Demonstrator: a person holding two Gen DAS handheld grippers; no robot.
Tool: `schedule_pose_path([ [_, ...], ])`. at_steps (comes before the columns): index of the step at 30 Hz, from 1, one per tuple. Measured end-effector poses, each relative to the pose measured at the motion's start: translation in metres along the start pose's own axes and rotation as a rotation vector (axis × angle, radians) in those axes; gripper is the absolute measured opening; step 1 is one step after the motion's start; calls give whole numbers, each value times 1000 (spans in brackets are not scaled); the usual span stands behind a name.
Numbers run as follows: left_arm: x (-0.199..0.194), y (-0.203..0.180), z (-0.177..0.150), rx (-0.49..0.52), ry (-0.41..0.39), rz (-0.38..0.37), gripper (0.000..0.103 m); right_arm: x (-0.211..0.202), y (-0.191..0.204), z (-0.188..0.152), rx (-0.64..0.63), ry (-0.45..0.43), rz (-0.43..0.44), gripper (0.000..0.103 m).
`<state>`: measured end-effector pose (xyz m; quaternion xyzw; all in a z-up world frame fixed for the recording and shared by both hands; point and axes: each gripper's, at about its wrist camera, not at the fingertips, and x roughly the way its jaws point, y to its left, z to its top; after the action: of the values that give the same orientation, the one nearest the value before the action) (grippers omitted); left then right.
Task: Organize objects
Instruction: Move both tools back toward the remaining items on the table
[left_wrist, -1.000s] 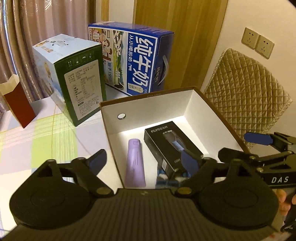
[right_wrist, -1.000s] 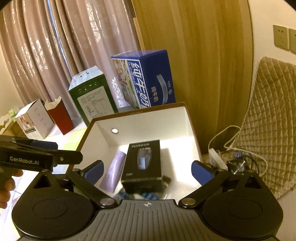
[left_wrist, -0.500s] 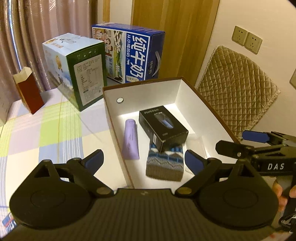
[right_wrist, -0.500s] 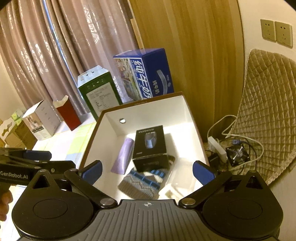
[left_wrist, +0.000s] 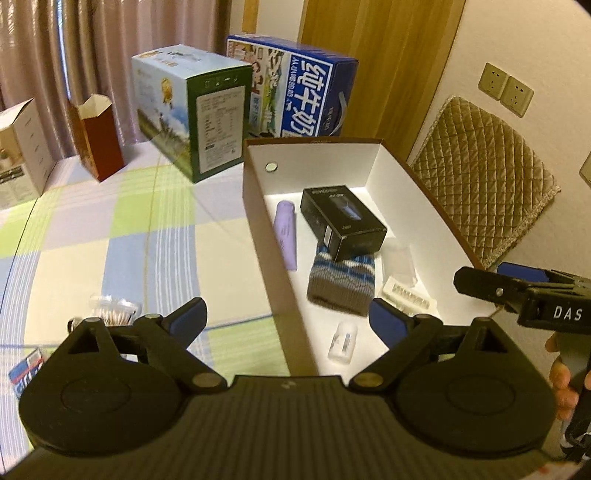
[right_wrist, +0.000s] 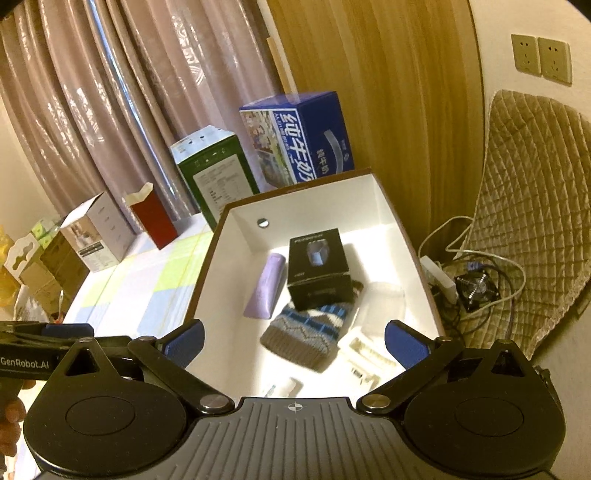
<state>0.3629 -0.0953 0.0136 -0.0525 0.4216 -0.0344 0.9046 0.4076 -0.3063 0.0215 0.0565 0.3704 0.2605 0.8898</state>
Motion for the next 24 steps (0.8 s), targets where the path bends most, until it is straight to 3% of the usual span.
schedule_pose_path([
  [24, -60, 54, -70, -80, 14, 46, 93, -27, 46, -58, 6, 54, -9, 101],
])
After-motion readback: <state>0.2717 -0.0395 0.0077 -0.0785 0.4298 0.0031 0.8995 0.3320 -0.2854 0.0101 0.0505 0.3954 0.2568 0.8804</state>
